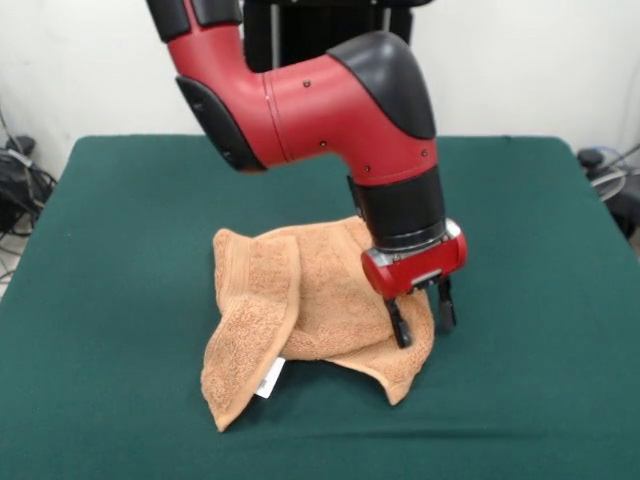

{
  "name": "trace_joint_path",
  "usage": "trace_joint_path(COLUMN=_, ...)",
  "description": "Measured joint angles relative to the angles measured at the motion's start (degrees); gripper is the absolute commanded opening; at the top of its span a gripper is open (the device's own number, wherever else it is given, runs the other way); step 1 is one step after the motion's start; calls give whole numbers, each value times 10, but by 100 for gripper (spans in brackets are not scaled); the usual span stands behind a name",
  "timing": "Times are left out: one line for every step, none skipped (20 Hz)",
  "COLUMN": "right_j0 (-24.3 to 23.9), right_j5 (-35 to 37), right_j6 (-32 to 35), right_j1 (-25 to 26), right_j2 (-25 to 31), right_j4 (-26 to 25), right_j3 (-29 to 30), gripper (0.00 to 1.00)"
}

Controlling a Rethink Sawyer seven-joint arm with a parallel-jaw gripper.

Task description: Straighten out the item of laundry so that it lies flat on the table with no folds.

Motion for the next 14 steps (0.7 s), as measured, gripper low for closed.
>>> trace_joint_path(right_j0=1, right_j5=0, right_j6=0, right_j1=0, right_j2=-1, right_j4=0, right_j3=0, gripper=100)
trace_joint_path(right_j0=2, right_j5=-2, right_j6=0, right_j1=-1, right_j2=-3, right_j4=1, right_j3=-1, gripper=100)
trace_joint_path(right_j0=4, right_j5=-9, right_j6=0, right_j1=0, right_j2=-15, right_j4=2, right_j3=-10, gripper=0)
trace_joint_path(right_j0=4, right_j5=-9, right_j6=0, right_j1=0, right_j2=-15, right_j4=3, right_j3=-10, gripper=0)
trace_joint_path(right_j0=5, right_j5=-9, right_j6=0, right_j1=0, right_j2=-16, right_j4=3, right_j3=-11, gripper=0)
trace_joint_path(right_j0=6, right_j5=-10, right_j6=0, right_j1=0, right_j2=-17, right_j4=4, right_j3=-11, gripper=0)
trace_joint_path(right_j0=9, right_j5=-10, right_j6=0, right_j1=-1, right_j2=-19, right_j4=6, right_j3=-11, gripper=0)
trace_joint_path(right_j0=11, right_j5=-10, right_j6=0, right_j1=-2, right_j2=-22, right_j4=9, right_j3=-12, gripper=0)
trace_joint_path(right_j0=14, right_j5=-10, right_j6=0, right_j1=-3, right_j2=-25, right_j4=11, right_j3=-12, gripper=0)
trace_joint_path(right_j0=19, right_j5=-10, right_j6=0, right_j1=-4, right_j2=-30, right_j4=16, right_j3=-13, gripper=0)
trace_joint_path(right_j0=23, right_j5=-10, right_j6=0, right_j1=-5, right_j2=-34, right_j4=18, right_j3=-14, gripper=0)
trace_joint_path(right_j0=26, right_j5=-10, right_j6=0, right_j1=-6, right_j2=-37, right_j4=20, right_j3=-15, gripper=0)
trace_joint_path(right_j0=29, right_j5=-10, right_j6=0, right_j1=-7, right_j2=-39, right_j4=21, right_j3=-15, gripper=0)
trace_joint_path(right_j0=31, right_j5=-10, right_j6=0, right_j1=-8, right_j2=-42, right_j4=22, right_j3=-16, gripper=0)
